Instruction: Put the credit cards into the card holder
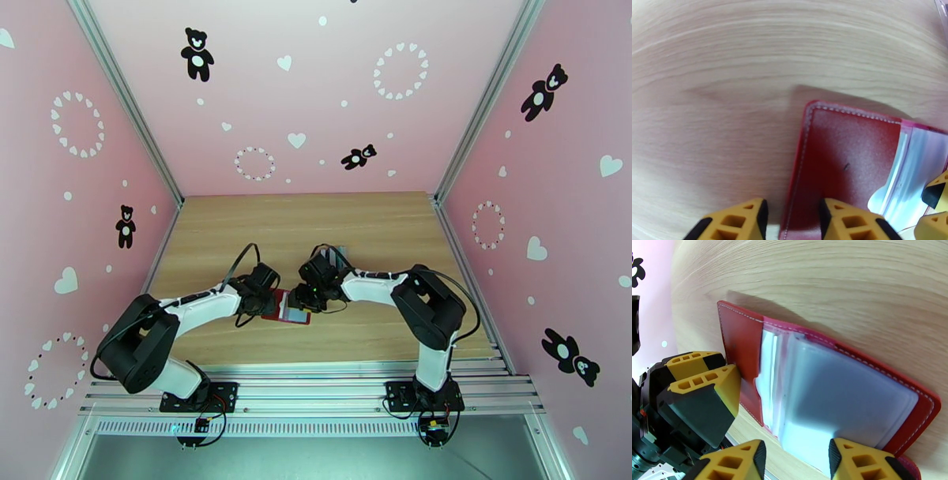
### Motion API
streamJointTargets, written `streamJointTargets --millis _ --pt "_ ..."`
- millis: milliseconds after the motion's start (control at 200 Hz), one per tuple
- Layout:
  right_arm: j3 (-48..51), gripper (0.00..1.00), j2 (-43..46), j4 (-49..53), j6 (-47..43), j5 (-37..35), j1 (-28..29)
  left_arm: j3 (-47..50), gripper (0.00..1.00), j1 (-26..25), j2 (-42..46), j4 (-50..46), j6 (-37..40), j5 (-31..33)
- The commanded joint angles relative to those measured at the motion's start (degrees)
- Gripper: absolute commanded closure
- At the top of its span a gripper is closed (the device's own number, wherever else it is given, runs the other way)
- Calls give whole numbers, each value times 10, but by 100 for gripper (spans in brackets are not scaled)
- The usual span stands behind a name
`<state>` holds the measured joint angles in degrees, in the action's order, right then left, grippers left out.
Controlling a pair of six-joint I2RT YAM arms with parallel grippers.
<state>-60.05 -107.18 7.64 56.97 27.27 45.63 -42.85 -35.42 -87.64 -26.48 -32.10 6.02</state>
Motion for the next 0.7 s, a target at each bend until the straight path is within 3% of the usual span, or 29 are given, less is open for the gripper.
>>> streamJointTargets --millis 0,411,696 --pt "13 52 20 16 -6 -14 -9 -9 58 -18 -18 12 7 -34" --pt "6 52 42 38 -22 -23 -12 -9 57 -27 -3 8 -2 -24" --pt "-29 51 63 72 -37 -29 -11 -59 57 -27 31 -26 0 -21"
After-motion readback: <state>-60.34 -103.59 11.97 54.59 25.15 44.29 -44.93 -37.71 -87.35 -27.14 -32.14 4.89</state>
